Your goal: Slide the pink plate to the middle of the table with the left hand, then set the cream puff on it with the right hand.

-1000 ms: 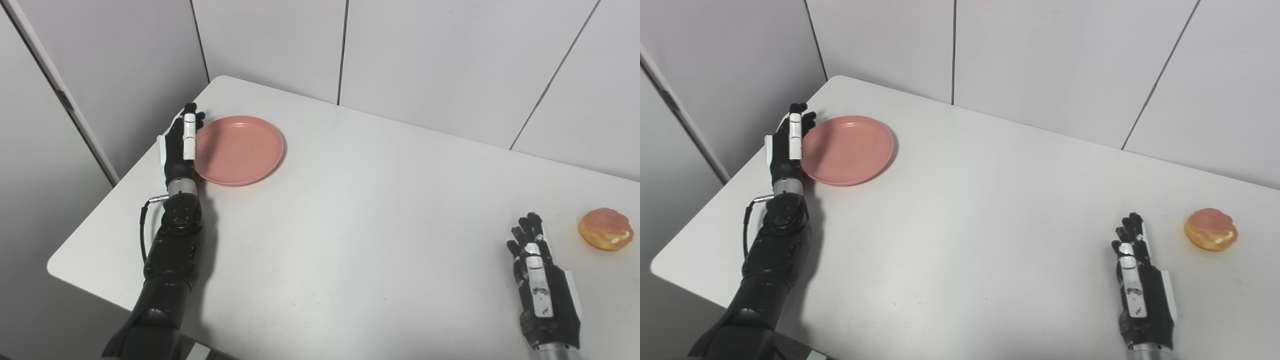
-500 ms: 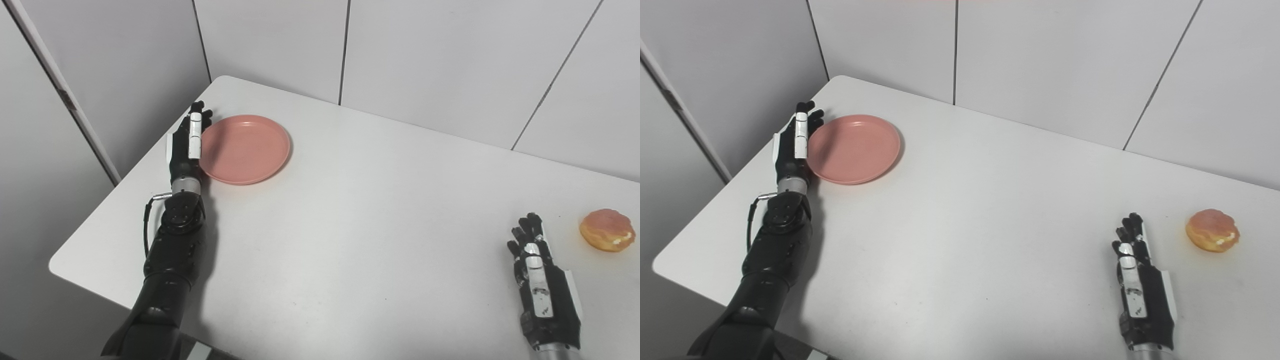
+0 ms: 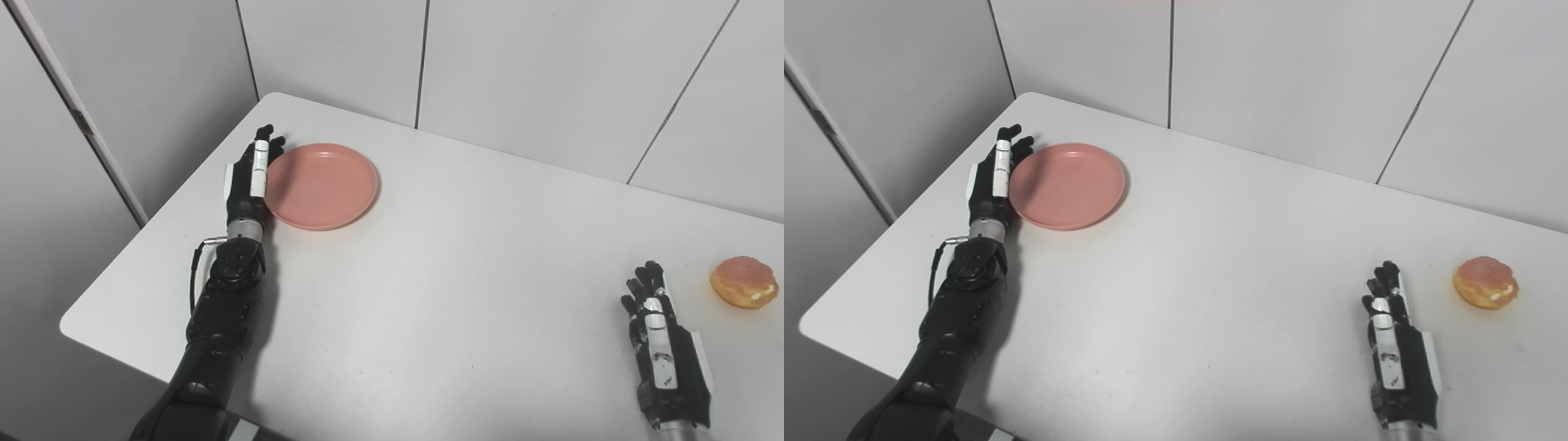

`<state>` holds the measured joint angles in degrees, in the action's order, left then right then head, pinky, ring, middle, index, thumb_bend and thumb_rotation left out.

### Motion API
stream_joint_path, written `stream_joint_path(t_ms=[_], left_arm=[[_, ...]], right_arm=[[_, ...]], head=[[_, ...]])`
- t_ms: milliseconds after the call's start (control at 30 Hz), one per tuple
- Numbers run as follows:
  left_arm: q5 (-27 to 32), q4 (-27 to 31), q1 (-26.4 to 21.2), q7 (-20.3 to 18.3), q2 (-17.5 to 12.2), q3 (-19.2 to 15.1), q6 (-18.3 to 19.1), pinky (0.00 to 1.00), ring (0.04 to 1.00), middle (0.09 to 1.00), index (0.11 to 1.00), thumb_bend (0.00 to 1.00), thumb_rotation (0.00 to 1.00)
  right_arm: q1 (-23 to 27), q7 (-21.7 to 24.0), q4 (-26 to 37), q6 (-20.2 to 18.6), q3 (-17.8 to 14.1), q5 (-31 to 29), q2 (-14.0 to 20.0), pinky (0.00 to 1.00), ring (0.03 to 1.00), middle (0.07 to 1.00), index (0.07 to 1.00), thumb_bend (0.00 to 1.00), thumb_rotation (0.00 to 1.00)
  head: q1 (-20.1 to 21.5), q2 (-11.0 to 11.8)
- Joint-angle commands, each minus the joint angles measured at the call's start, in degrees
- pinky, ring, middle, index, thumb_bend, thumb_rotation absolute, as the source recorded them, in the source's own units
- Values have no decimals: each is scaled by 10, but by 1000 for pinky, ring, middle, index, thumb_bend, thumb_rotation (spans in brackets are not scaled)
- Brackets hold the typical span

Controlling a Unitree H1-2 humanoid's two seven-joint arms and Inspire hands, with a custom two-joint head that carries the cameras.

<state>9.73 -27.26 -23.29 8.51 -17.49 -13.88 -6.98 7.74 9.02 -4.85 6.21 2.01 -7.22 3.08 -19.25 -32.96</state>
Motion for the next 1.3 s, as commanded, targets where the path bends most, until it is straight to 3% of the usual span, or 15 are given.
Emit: stream_joint_path(t_ms=[0, 467, 800, 1267], left_arm=[[-3, 15, -8, -31, 5, 15, 9, 893, 852, 828, 856, 735, 1000], [-4, 78, 2, -51, 28, 44, 54, 912, 844, 819, 849, 724, 1000], [-22, 117, 12, -59, 40, 71, 81, 933, 866, 833, 895, 693, 1000], [-36, 147, 22, -85, 54, 99, 115, 942, 861, 813, 896, 688, 1000]], right_arm=[[6, 3, 16, 0, -1, -3, 1, 1000, 1000, 1000, 1000, 625, 871], [6, 7, 15, 2, 0, -5, 3, 1000, 1000, 1000, 1000, 626, 868], [5, 5, 22, -1, 5, 9, 8, 1000, 1000, 1000, 1000, 624, 891], [5, -33, 32, -2, -8, 20, -19, 1000, 974, 974, 986, 581, 815]], head=[[0, 0], [6, -5], [34, -11], [87, -22]])
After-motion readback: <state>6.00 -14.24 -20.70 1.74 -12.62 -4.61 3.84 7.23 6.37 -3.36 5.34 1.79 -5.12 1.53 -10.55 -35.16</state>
